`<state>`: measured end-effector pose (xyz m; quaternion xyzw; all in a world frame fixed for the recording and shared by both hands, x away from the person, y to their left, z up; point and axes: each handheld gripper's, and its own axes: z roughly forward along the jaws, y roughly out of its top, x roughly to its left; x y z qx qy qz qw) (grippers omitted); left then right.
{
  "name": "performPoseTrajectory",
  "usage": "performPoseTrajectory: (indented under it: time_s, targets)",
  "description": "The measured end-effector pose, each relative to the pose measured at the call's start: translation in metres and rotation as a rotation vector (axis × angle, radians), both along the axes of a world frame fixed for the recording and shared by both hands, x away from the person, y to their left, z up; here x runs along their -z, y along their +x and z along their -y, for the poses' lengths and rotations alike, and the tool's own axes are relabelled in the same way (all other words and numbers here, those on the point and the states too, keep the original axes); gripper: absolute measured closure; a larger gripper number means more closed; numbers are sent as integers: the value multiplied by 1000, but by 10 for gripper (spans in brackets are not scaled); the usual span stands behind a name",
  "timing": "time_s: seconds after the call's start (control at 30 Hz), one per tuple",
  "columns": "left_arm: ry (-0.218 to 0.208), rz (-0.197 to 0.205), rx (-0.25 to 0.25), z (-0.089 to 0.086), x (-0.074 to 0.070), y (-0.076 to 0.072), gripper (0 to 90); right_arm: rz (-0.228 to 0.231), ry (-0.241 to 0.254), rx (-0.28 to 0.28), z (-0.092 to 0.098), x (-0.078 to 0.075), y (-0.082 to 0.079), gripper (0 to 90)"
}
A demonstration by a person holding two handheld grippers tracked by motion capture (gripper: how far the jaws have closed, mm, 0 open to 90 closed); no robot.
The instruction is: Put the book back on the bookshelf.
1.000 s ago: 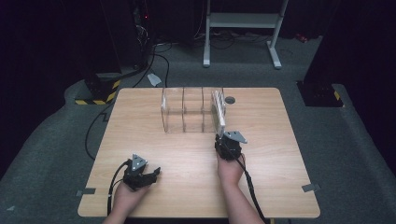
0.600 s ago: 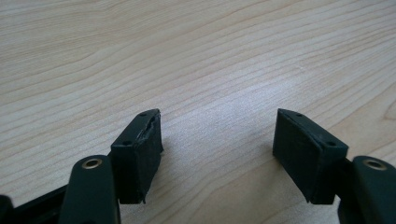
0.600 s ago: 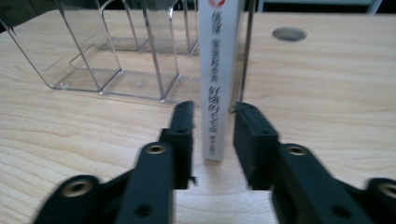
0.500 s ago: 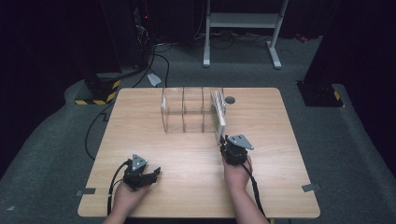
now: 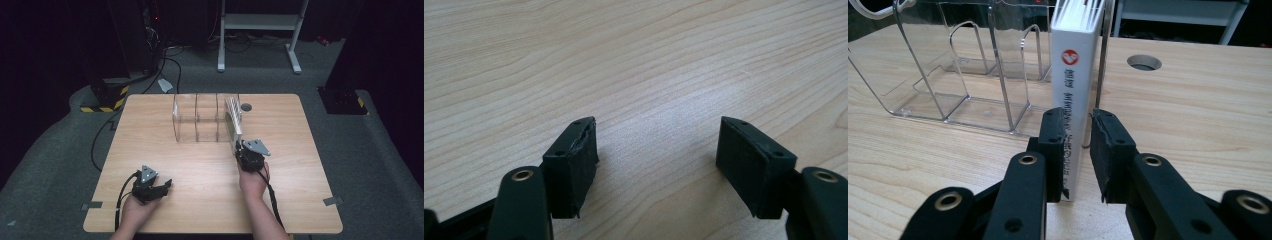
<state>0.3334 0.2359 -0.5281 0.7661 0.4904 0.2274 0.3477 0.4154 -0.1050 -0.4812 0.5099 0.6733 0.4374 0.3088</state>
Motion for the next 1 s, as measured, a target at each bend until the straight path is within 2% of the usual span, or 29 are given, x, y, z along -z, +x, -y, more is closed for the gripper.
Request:
performPoseTrajectory:
  time_s: [0.3, 0.5, 1.0]
  targets:
    - [0, -1, 0, 0, 0, 0, 326, 3, -2, 0, -3, -1, 2, 765]
    - [0, 0, 0, 0, 0, 0, 326, -2, 16, 13, -5, -1, 4, 794]
    - [0, 0, 0, 0, 0, 0, 326, -12, 42, 36, -9, -1, 11, 778]
